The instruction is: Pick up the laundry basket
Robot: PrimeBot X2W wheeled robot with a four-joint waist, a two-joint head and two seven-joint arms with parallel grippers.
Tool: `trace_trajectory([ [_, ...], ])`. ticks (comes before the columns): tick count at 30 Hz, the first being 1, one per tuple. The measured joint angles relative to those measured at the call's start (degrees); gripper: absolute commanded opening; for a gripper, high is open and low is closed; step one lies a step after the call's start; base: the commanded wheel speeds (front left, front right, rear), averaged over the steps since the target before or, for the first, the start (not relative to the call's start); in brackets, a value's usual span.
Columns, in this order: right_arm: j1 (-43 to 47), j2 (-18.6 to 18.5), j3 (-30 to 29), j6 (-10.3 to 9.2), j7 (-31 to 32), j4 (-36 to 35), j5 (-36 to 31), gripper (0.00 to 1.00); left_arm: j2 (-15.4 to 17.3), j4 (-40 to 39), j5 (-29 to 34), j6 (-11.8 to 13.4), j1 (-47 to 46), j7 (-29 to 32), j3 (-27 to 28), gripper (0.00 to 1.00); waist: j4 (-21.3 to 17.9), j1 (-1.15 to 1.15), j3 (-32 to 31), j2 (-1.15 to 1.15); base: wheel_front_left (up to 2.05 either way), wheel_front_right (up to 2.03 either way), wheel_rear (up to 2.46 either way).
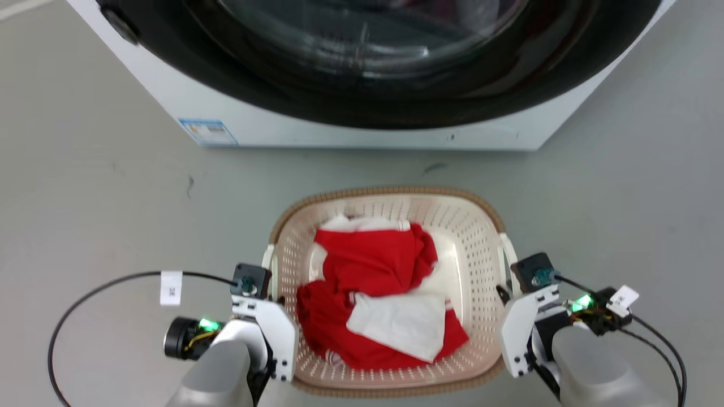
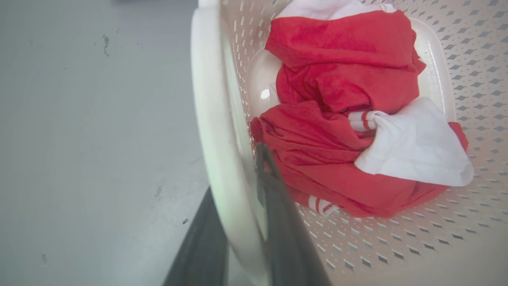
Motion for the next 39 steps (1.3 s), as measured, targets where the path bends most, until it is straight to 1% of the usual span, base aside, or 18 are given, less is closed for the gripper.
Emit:
trace_trajectory([
  [11, 3.60, -0.14, 5.28, 0.00, 3.02, 0.16, 4.82, 0.00, 0.12, -0.12, -6.32, 0.01, 4.27, 4.47, -4.71, 0.00, -0.08, -0.01, -10.70, 0.00, 0.00, 0.00, 0.00],
  [24, 7.66, -0.27, 11.79, -0.01, 10.07, -0.47, 11.39, 0.00, 0.67, -0.65, -12.78, 0.02, 8.11, 11.70, -10.12, 0.00, -0.14, -0.01, -21.17, 0.00, 0.00, 0.00, 0.00],
  [29, 7.62, -0.31, 13.58, -0.01, 11.66, -0.44, 12.99, 0.00, 1.31, -1.63, -14.81, 0.02, 8.17, 13.52, -12.20, 0.00, -0.02, -0.01, -23.01, 0.00, 0.00, 0.00, 0.00],
  [35, 7.48, -0.25, 15.21, -0.01, 14.58, 0.05, 14.46, 0.00, 1.60, -1.77, -17.15, 0.02, 8.17, 15.19, -14.19, 0.00, -0.11, -0.01, -23.72, 0.00, 0.00, 0.00, 0.00],
  [39, 7.29, -0.24, 15.96, -0.01, 15.23, 0.41, 15.13, 0.00, 1.72, -1.86, -18.64, 0.02, 8.17, 16.14, -15.43, 0.00, -0.30, 0.00, -23.91, 0.00, 0.00, 0.00, 0.00],
])
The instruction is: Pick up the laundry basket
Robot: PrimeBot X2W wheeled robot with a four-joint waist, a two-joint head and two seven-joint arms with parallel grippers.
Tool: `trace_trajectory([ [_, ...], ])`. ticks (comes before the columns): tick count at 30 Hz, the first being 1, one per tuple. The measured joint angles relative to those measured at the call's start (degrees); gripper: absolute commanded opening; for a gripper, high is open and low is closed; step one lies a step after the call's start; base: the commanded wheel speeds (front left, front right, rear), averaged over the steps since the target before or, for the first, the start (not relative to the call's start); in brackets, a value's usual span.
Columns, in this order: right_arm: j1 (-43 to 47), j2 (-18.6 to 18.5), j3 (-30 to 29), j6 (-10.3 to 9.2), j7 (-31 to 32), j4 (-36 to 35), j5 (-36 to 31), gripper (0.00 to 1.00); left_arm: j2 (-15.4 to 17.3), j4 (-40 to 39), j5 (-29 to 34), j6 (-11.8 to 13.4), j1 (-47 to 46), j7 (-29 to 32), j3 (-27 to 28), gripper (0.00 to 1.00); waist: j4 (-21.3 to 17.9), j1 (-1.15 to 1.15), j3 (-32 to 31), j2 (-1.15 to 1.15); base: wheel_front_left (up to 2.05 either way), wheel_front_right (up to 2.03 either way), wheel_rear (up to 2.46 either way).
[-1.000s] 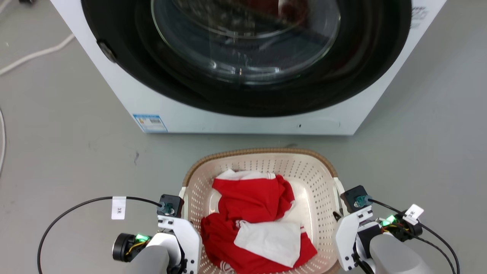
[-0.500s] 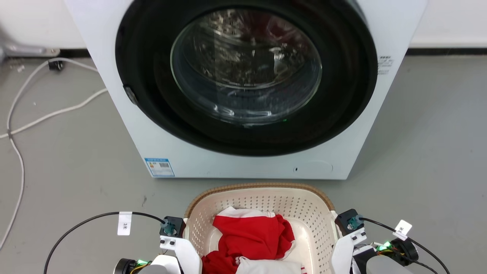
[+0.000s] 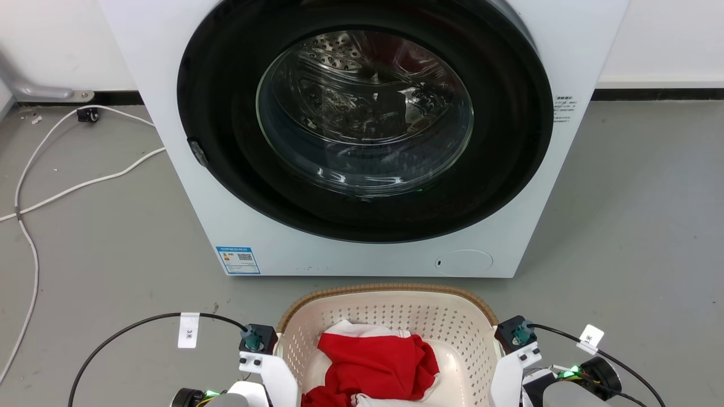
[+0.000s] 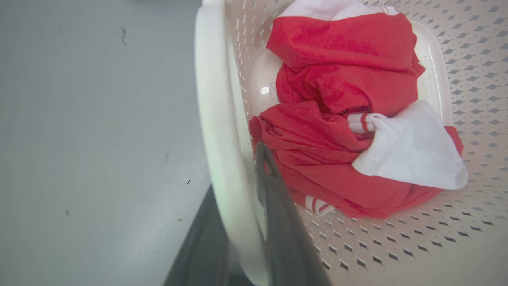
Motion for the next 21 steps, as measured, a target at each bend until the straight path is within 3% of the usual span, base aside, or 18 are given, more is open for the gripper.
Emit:
trace_trajectory([
  [21, -0.58, -0.32, 1.75, 0.00, 0.82, 0.67, 2.24, 0.00, 0.41, 0.08, -5.00, 0.00, -1.16, 0.98, -5.38, 0.00, 0.01, 0.01, 0.53, 0.00, 0.00, 0.00, 0.00],
])
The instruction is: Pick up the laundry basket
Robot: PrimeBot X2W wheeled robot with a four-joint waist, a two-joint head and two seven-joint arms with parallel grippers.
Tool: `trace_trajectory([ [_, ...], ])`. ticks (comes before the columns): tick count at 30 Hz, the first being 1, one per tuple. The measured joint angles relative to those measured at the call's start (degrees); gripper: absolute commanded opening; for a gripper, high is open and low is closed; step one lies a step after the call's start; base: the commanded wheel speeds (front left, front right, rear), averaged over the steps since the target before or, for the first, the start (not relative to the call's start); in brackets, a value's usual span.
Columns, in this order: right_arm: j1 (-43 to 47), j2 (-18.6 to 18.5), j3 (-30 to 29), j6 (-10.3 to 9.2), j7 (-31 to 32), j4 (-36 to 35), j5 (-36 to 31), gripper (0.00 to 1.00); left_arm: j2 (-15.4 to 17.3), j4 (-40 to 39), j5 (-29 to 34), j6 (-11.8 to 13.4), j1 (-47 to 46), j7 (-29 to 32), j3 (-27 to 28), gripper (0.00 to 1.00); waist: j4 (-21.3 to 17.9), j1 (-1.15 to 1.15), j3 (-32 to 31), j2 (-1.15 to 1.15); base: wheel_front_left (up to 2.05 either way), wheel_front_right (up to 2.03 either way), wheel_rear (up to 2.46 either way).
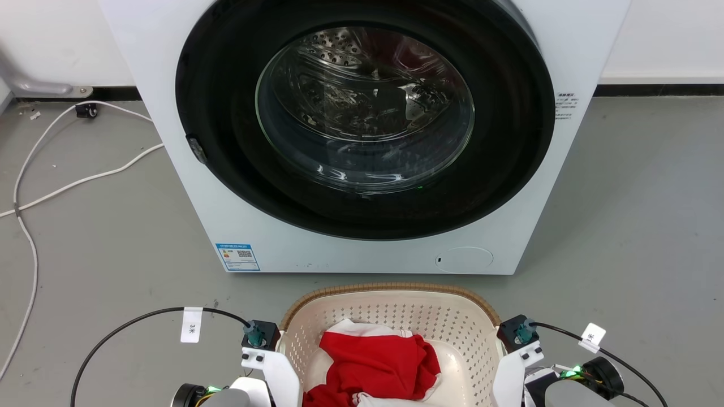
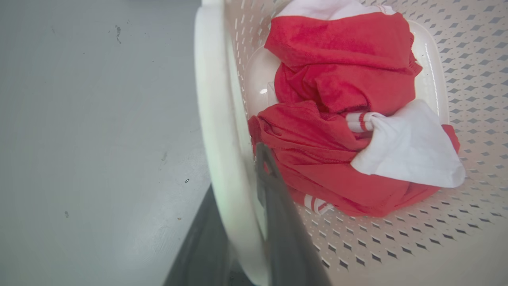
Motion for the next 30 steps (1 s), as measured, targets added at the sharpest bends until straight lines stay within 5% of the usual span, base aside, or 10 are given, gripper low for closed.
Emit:
trace_trajectory([
  [30, -0.36, -0.30, 1.15, 0.01, 0.76, 0.02, 1.15, 0.00, 0.59, 0.37, -5.66, -0.01, -0.92, -0.64, -5.77, 0.00, -0.08, 0.00, 0.63, 0.00, 0.00, 0.00, 0.00],
])
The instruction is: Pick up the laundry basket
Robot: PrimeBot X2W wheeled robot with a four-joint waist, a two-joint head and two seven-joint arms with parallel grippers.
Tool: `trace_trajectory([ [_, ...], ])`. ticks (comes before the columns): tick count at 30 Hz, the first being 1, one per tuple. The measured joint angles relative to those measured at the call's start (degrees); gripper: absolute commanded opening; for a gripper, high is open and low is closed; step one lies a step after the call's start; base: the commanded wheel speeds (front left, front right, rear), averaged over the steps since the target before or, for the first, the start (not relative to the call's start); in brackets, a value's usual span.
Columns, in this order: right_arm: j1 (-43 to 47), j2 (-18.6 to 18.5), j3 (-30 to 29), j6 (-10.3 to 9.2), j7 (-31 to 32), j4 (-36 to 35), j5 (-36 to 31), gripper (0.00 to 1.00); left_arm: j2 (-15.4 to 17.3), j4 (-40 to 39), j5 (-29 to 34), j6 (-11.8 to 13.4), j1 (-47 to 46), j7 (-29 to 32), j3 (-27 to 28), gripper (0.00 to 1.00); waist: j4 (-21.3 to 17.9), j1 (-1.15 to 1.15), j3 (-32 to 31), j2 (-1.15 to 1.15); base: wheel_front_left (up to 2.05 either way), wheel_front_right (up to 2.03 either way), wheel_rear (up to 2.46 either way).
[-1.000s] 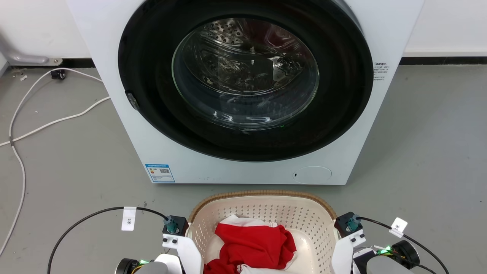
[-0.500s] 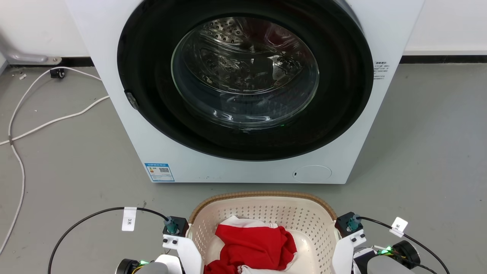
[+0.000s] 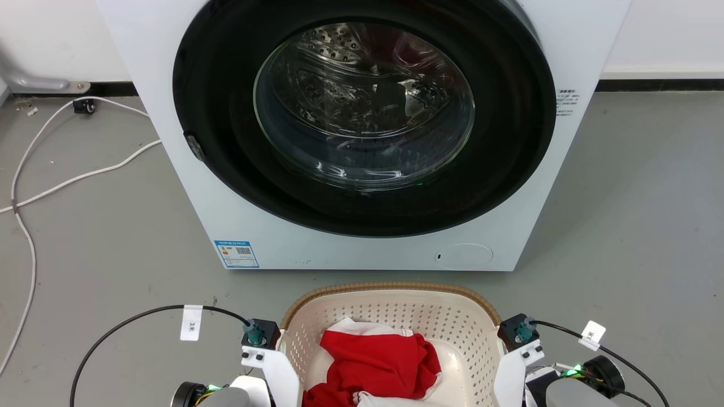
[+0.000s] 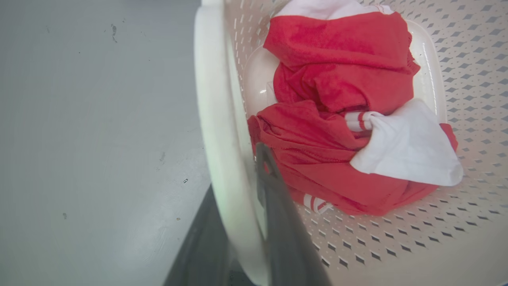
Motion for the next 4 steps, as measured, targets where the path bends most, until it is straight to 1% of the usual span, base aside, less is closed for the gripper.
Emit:
trace_trajectory([
  [4, -0.01, 0.00, 0.12, 0.00, 0.02, 0.00, 0.03, 0.00, 0.07, 0.07, -0.57, 0.00, -0.02, -0.05, -0.67, 0.00, -0.04, 0.00, 0.01, 0.00, 0.00, 0.00, 0.00],
])
